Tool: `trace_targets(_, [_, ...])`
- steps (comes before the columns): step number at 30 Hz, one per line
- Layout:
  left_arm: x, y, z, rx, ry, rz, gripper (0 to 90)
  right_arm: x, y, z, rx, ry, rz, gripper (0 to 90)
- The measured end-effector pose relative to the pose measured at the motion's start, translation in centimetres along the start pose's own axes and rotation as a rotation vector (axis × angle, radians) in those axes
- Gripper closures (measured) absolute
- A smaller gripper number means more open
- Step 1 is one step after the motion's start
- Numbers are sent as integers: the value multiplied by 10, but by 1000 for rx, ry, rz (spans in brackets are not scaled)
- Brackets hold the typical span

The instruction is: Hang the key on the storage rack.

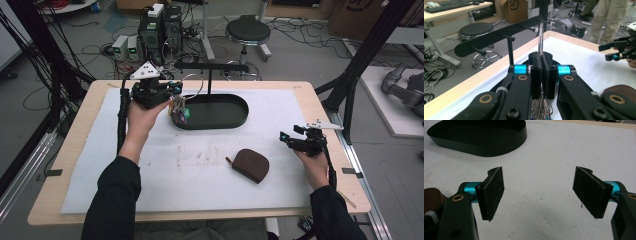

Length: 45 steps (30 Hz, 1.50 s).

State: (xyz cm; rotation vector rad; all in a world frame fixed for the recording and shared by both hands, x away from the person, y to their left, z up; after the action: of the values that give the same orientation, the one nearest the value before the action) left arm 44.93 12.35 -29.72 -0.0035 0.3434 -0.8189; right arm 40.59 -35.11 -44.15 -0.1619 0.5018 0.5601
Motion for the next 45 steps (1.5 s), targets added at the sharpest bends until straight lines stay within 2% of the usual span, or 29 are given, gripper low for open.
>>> trace_targets(4, [5, 4, 1, -3, 2, 10, 868, 0, 0, 0, -5, 0, 6, 255])
trace_targets(10, [10, 18, 0, -32, 5, 35, 868, 1, 0, 0, 1, 1, 6, 255])
trace_targets(15, [15, 30, 0, -43, 25, 64, 868, 1, -1, -1, 2, 3, 8, 255])
trace_targets(20, [19, 38, 1, -56, 24, 83, 868, 1, -2, -1, 8, -1, 6, 255])
trace_targets(29, [24, 53, -5, -92, 26, 114, 868, 2, -2, -1, 7, -2, 9, 256])
trace_targets(45, [26, 65, -10, -136, 12, 134, 867, 3, -2, -1, 9, 0, 9, 256])
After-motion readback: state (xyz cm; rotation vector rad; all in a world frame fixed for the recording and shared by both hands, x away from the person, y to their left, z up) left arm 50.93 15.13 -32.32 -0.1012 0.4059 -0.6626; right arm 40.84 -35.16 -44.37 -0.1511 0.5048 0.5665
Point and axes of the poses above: each handheld gripper's, and its own axes: x roughly forward along the jaws, z roughly out of its top, y roughly to its left, the point moved 3 cm from there along x, roughly forward along the jaws, and after that the axes turned 8 degrees about -x, right-handed, at the moved point
